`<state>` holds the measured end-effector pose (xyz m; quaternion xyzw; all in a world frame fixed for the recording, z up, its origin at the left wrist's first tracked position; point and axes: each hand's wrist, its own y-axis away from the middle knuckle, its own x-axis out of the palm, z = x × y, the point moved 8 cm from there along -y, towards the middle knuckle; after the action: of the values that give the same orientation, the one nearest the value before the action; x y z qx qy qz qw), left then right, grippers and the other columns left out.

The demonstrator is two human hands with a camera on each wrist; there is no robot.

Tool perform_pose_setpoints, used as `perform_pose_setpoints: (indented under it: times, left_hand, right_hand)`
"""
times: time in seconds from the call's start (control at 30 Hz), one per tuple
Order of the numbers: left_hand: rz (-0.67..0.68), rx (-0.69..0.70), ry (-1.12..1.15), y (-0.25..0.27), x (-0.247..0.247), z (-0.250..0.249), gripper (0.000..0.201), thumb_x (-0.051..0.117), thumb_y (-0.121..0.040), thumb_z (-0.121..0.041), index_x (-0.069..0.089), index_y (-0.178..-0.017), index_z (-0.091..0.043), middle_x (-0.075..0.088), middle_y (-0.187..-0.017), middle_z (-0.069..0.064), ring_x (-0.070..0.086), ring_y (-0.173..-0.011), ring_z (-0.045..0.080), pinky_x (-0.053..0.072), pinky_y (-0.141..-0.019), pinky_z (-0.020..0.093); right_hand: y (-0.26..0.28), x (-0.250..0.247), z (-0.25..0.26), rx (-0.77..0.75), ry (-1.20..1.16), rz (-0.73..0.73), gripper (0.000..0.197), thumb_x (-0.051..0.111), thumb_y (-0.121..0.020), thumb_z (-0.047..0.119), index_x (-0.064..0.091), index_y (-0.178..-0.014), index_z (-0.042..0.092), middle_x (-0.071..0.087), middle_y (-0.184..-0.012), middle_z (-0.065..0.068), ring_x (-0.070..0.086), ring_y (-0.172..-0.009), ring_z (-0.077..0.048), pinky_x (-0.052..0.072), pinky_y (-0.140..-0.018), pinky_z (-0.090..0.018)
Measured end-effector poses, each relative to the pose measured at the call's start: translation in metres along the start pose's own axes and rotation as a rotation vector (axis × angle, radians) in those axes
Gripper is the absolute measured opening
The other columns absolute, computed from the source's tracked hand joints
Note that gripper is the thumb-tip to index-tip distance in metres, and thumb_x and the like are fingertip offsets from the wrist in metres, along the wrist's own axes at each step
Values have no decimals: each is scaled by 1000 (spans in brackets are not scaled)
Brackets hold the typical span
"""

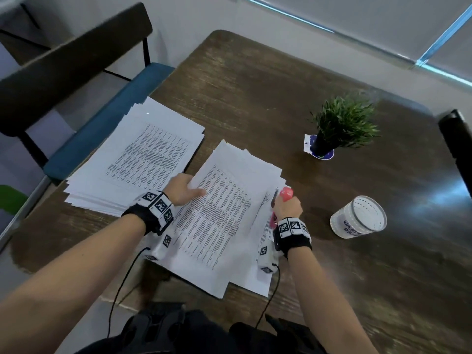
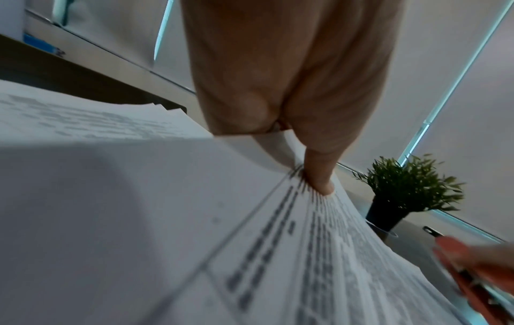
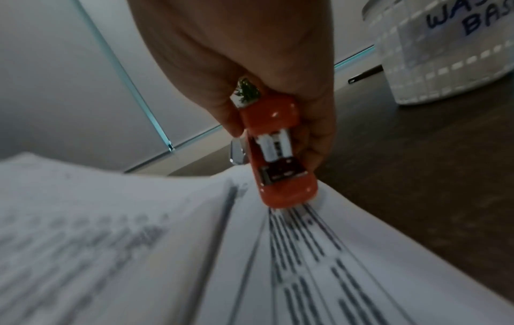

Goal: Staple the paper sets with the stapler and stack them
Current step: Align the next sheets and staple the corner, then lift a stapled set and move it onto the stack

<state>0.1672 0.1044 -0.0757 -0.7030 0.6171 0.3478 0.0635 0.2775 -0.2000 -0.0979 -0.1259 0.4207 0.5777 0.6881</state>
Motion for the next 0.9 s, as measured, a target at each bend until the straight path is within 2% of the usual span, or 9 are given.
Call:
perform_pose_setpoints:
  times: [0.13,0.27,0.37,0.43,0.5,0.57,0.63,0.8,0.9]
  left_hand:
    - [-81,30,102,-2,-19,-10,38,65,-92,-30,64,-121,-6,69,-113,6,65,-100,20,49,-88,32]
    - [-132,40,252,-6,-34,-18,25,66,-91,-26,68,-108,-8,65,-80,-2,58,-67,11,49,-65,26]
    - [-217,53,330,-9,-49,-21,18,66,-91,-25,68,-93,-8,55,-65,-1,49,-55,12,42,-52,24]
    - [-278,54,369,-10,-60,-21,20,66,-91,-26,68,-93,-6,55,-66,2,49,-55,14,41,-51,24]
    - [-344,51,404,-12,-72,-17,21,68,-90,-26,69,-95,-6,63,-75,10,54,-62,17,49,-58,30]
    - [-381,36,416,-15,-79,-6,22,69,-89,-26,70,-97,-5,70,-91,19,59,-74,21,55,-74,43]
    - [-337,17,400,-14,-77,0,25,68,-90,-26,69,-104,-5,70,-101,20,62,-83,23,54,-83,47]
    - [19,-128,175,-4,-44,41,37,67,-90,-29,60,-119,-7,64,-111,3,62,-101,23,49,-88,35]
    - [0,-135,175,2,-46,63,47,64,-92,-22,52,-133,-2,56,-133,8,53,-124,28,42,-106,44]
  right_hand:
    - [9,8,7,-83,230,25,43,50,-96,37,62,-116,1,61,-121,-20,53,-116,-38,45,-96,-44]
    - [25,-1,41,-264,41,-57,45,36,-102,38,66,-114,6,58,-120,-15,48,-114,-31,36,-94,-38]
    - [35,32,51,-195,-263,231,64,24,-95,67,65,-102,19,61,-108,-1,55,-104,-22,40,-98,-35]
    - [47,61,48,-54,-409,447,74,30,-86,78,61,-124,22,61,-125,1,56,-116,-21,43,-103,-46]
    - [63,74,52,-55,-424,533,65,50,-89,61,49,-137,16,54,-134,2,52,-123,-23,43,-105,-50]
    - [68,76,60,-146,-435,502,35,60,-93,27,55,-124,12,63,-122,-1,61,-110,-23,49,-99,-48]
    - [69,73,63,-178,-495,433,22,56,-93,9,59,-115,10,68,-112,-7,66,-99,-23,54,-92,-41]
    - [50,75,64,-124,-583,215,26,54,-95,12,56,-119,5,64,-120,-19,63,-106,-32,49,-93,-45]
    - [49,80,83,-194,-551,231,21,54,-96,9,58,-115,3,66,-110,-11,64,-100,-26,53,-90,-34]
